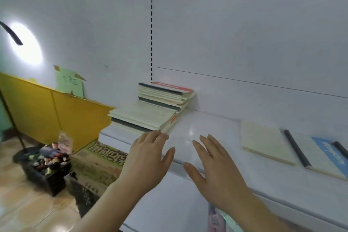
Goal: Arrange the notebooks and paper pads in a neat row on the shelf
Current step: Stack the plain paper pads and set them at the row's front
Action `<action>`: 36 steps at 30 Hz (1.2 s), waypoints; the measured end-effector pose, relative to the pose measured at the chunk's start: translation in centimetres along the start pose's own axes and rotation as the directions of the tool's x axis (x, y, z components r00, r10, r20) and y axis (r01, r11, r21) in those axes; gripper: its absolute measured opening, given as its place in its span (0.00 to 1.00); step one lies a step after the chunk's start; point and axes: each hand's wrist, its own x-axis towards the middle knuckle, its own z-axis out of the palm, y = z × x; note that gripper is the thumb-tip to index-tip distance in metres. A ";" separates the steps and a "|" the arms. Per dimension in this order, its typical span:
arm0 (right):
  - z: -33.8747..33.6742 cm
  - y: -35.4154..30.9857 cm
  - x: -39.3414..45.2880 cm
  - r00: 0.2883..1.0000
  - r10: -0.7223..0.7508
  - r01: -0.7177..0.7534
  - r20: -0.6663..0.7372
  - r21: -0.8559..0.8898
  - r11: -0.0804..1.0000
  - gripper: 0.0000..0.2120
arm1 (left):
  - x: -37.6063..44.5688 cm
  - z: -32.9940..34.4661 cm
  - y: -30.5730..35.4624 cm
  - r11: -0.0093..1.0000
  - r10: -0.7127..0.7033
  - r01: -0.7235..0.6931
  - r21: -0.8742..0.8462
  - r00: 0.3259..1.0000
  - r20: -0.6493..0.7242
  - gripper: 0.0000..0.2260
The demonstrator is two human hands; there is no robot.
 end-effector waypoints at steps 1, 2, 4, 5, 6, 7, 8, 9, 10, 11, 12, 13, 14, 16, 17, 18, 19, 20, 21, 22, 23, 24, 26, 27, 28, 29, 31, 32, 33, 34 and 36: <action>0.6 -1.4 0.8 1.000 -0.017 0.017 -0.002 0.003 1.000 0.36 | -0.2 -0.6 -1.5 1.000 -0.014 0.014 0.014 1.000 0.006 0.19; 1.1 -2.7 1.7 1.000 -0.028 0.028 -0.010 0.008 1.000 0.36 | -0.2 -1.2 -3.0 0.999 -0.028 0.028 0.028 1.000 0.009 0.19; 1.9 -4.7 3.9 0.999 -0.042 0.042 -0.021 0.021 0.999 0.35 | 0.1 -1.9 -5.9 0.998 -0.052 0.053 0.046 0.999 -0.006 0.20; 2.3 -5.5 5.0 0.999 -0.049 0.050 -0.018 0.023 0.999 0.34 | 0.5 -2.1 -7.1 0.996 -0.064 0.065 0.057 0.998 -0.011 0.20; 2.7 -6.0 6.1 0.998 -0.061 0.061 -0.020 0.024 0.998 0.35 | 0.8 -2.2 -8.3 0.995 -0.073 0.074 0.068 0.997 -0.010 0.20; 3.2 -6.5 7.2 0.997 -0.074 0.075 -0.029 0.029 0.997 0.36 | 1.2 -2.0 -9.3 0.994 -0.080 0.080 0.077 0.997 -0.001 0.21; 3.7 -6.9 8.3 0.996 -0.081 0.082 -0.034 0.035 0.996 0.37 | 1.6 -1.8 -10.2 0.993 -0.086 0.085 0.083 0.996 0.010 0.22; 4.2 -7.1 9.5 0.996 -0.084 0.085 -0.034 0.043 0.995 0.38 | 2.1 -1.5 -11.1 0.992 -0.091 0.089 0.090 0.996 0.017 0.23; 4.8 -7.4 10.6 0.996 -0.085 0.087 -0.038 0.052 0.995 0.39 | 2.7 -1.1 -12.0 0.991 -0.094 0.091 0.102 0.995 0.019 0.23; 5.3 -7.6 11.8 0.995 -0.088 0.090 -0.044 0.061 0.994 0.39 | 3.3 -0.8 -12.8 0.989 -0.097 0.094 0.113 0.995 0.021 0.24; 5.7 -7.8 12.8 0.995 -0.089 0.092 -0.048 0.065 0.994 0.40 | 4.0 -0.6 -13.5 0.988 -0.099 0.094 0.123 0.995 0.032 0.25; 6.1 -8.0 13.9 0.995 -0.090 0.093 -0.047 0.062 0.994 0.40 | 4.7 -0.4 -14.2 0.987 -0.097 0.089 0.135 0.994 0.051 0.26; 6.4 -8.1 14.9 0.995 -0.092 0.094 -0.033 0.045 0.995 0.40 | 5.5 -0.2 -14.9 0.985 -0.090 0.078 0.151 0.993 0.073 0.26; 6.9 -8.2 16.5 0.995 -0.100 0.100 0.016 -0.004 0.995 0.36 | 7.1 0.1 -16.2 0.981 -0.076 0.054 0.185 0.990 0.115 0.28; 7.0 -8.2 17.2 0.994 -0.105 0.106 0.033 -0.023 0.994 0.33 | 7.7 0.4 -16.8 0.978 -0.072 0.045 0.205 0.989 0.127 0.30; 6.9 -8.2 17.7 0.993 -0.110 0.112 0.041 -0.030 0.993 0.29 | 8.2 0.6 -17.3 0.975 -0.069 0.037 0.220 0.988 0.139 0.32; 6.8 -8.2 18.0 0.993 -0.113 0.114 0.039 -0.029 0.993 0.25 | 8.7 0.9 -17.8 0.972 -0.067 0.030 0.233 0.986 0.154 0.34; 6.7 -8.4 18.1 0.993 -0.110 0.111 0.033 -0.024 0.994 0.23 | 8.9 1.3 -18.3 0.971 -0.070 0.028 0.238 0.983 0.169 0.36; 6.5 -8.6 17.9 0.994 -0.104 0.104 0.025 -0.018 0.994 0.22 | 9.1 1.6 -18.8 0.973 -0.070 0.030 0.228 0.983 0.172 0.37; 6.3 -8.9 17.8 0.995 -0.100 0.100 0.011 -0.019 0.995 0.20 | 9.2 1.7 -19.1 0.979 -0.060 0.029 0.200 0.986 0.154 0.36; 6.0 -9.2 17.7 0.995 -0.099 0.098 -0.012 -0.028 0.995 0.19 | 9.4 1.8 -19.3 0.986 -0.045 0.023 0.167 0.991 0.129 0.35; 5.8 -9.3 17.8 0.995 -0.096 0.095 -0.039 -0.030 0.995 0.19 | 9.7 1.7 -19.6 0.991 -0.028 0.012 0.134 0.993 0.112 0.34; 5.6 -9.7 17.9 0.992 -0.070 0.069 -0.101 -0.016 0.997 0.20 | 10.3 1.5 -20.2 0.997 -0.001 -0.005 0.071 0.997 0.081 0.31; 5.6 -10.0 17.9 0.990 -0.052 0.049 -0.134 -0.022 0.999 0.21 | 10.6 1.3 -20.4 0.999 0.014 -0.016 0.036 0.999 0.043 0.30; 5.6 -10.3 17.8 0.984 -0.032 0.025 -0.176 -0.040 0.999 0.22 | 10.7 1.0 -20.6 1.000 0.028 -0.028 -0.004 1.000 -0.009 0.28; 5.7 -10.7 17.6 0.974 -0.011 -0.005 -0.226 -0.070 0.998 0.22 | 10.8 0.6 -20.6 0.998 0.037 -0.040 -0.039 0.997 -0.073 0.26; 5.5 -12.1 16.8 0.935 0.053 -0.096 -0.352 -0.106 0.990 0.21 | 10.5 -0.6 -20.1 0.994 0.041 -0.057 -0.088 0.983 -0.179 0.24; 5.3 -13.0 16.3 0.899 0.091 -0.142 -0.428 -0.089 0.986 0.20 | 10.3 -1.3 -19.8 0.988 0.030 -0.057 -0.143 0.983 -0.182 0.24; 5.3 -14.1 15.6 0.859 0.123 -0.177 -0.497 -0.064 0.982 0.18 | 10.0 -2.0 -19.3 0.968 0.001 -0.034 -0.250 0.991 -0.131 0.25; 5.6 -15.1 15.1 0.828 0.141 -0.196 -0.543 -0.044 0.980 0.17 | 9.7 -2.6 -18.7 0.919 -0.028 0.021 -0.393 1.000 -0.013 0.28; 6.8 -17.4 14.3 0.809 0.127 -0.174 -0.574 -0.027 0.984 0.16 | 8.9 -3.2 -17.5 0.694 -0.012 0.189 -0.695 0.968 0.251 0.30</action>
